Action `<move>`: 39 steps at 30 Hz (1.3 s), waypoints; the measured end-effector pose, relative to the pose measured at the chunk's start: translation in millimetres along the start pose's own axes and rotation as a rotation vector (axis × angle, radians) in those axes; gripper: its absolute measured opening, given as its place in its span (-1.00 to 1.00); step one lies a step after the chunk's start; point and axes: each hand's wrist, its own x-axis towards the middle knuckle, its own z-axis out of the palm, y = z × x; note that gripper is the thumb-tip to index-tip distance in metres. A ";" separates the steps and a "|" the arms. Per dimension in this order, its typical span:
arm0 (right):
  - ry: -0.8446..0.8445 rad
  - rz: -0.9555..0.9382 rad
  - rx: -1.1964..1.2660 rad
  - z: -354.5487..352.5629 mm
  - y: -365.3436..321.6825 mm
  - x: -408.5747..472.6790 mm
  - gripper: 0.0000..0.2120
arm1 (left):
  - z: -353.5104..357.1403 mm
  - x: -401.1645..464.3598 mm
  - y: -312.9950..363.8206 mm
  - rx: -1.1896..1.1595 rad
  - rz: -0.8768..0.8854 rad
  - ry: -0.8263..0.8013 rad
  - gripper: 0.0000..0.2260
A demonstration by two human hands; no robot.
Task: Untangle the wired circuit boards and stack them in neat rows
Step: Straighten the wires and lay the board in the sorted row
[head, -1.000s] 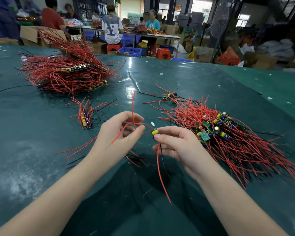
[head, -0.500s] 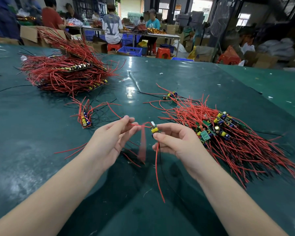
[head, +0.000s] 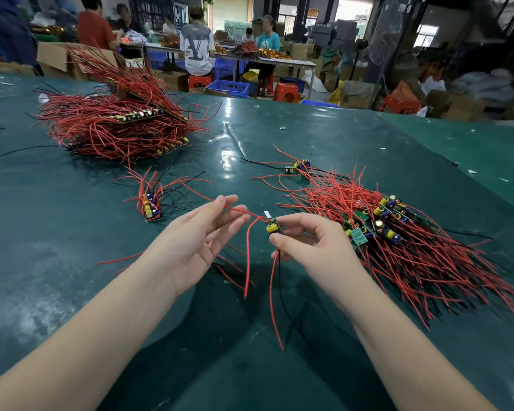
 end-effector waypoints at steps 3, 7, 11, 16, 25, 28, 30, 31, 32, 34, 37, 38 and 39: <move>-0.060 0.084 0.106 -0.4 -0.3 -0.8 -0.78 | 1.4 -0.1 -0.1 -0.027 -0.026 -0.019 -0.84; -0.133 0.138 0.172 0.0 -0.3 -1.8 -0.81 | 0.6 -0.3 1.1 0.047 -0.043 -0.039 -0.74; -0.135 0.224 0.269 -2.5 0.5 1.3 -0.86 | 0.4 0.9 2.4 0.128 0.108 -0.049 -0.77; -0.157 0.315 0.272 -5.6 1.8 3.2 -0.77 | -0.1 1.0 5.5 0.099 0.163 -0.027 -0.74; -0.209 0.416 0.285 -7.2 3.3 4.1 -0.90 | 0.8 -0.7 11.3 0.024 0.059 -0.077 -0.68; -0.239 0.427 0.297 -6.9 3.0 3.9 -0.86 | -0.9 1.4 13.1 -0.008 0.102 -0.019 -0.72; -0.263 0.434 0.285 -7.4 2.9 3.9 -0.77 | -2.7 1.6 14.1 -0.030 0.072 -0.013 -0.71; -0.276 0.439 0.276 -7.6 2.7 4.0 -0.75 | -3.6 1.5 14.8 -0.042 0.045 -0.020 -0.70; -0.285 0.447 0.268 -7.6 2.3 4.1 -0.75 | -4.1 0.5 16.3 -0.057 0.015 -0.031 -0.67; -0.298 0.466 0.260 -7.4 1.8 4.0 -0.76 | -4.6 -0.8 18.8 -0.086 -0.037 -0.052 -0.64; -0.311 0.469 0.261 -6.6 0.7 3.0 -0.76 | -5.3 -0.6 19.0 -0.096 -0.030 -0.064 -0.63; -0.303 0.468 0.276 -5.9 0.3 2.8 -0.77 | -5.6 0.6 17.9 -0.051 0.002 -0.067 -0.62; -0.286 0.470 0.309 -5.3 -0.2 2.7 -0.77 | -5.8 2.4 15.9 0.036 0.045 -0.069 -0.63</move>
